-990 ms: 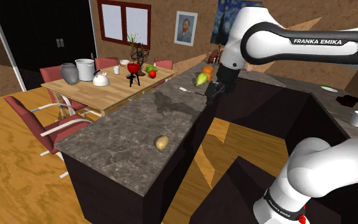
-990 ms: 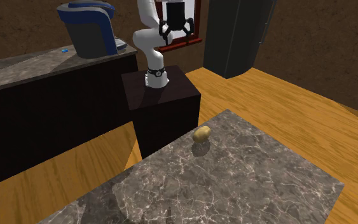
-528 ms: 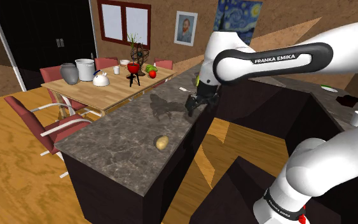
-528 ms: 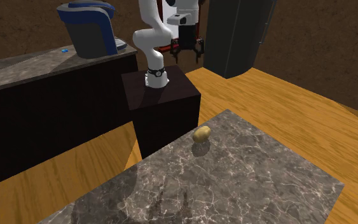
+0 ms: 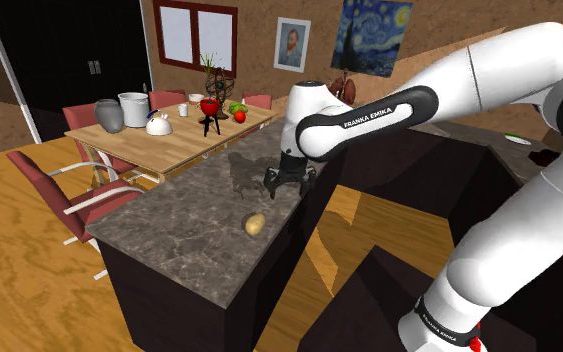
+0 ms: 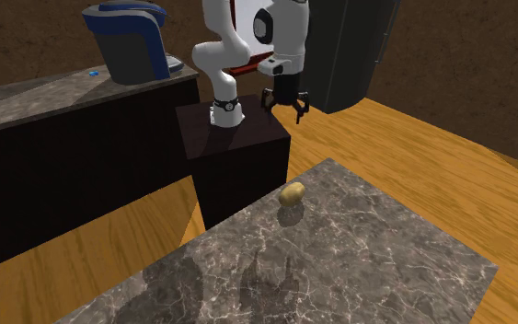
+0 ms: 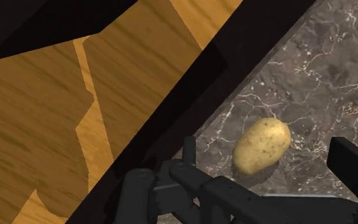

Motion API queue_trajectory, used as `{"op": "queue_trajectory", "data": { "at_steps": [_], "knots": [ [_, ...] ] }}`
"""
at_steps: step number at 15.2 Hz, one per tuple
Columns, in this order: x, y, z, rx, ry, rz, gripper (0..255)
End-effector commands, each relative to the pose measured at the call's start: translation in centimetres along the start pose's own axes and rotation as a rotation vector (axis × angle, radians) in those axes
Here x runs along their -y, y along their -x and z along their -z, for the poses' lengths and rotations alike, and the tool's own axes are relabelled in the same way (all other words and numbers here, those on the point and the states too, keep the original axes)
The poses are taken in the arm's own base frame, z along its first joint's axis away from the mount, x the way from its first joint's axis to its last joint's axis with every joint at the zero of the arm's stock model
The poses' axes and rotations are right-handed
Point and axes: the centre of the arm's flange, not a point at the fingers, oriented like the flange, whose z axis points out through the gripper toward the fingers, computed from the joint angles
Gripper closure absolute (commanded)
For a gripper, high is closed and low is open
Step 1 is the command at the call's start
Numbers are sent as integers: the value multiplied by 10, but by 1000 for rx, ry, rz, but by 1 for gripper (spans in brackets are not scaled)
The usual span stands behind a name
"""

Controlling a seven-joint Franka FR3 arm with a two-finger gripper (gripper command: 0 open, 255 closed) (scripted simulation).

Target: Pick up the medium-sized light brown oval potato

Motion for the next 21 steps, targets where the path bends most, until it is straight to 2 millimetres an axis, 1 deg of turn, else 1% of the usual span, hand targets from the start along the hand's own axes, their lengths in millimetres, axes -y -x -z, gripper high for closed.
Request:
{"op": "queue_trajectory", "data": {
  "at_steps": [1,8,15,16,21],
  "knots": [
    [12,-13,-22,6,6,-60,0],
    [49,-55,-99,27,32,-252,0],
    [76,-101,-178,47,58,-445,0],
    [78,-105,-186,49,61,-462,0],
    [78,-103,-212,49,61,-462,0]
  ]
}}
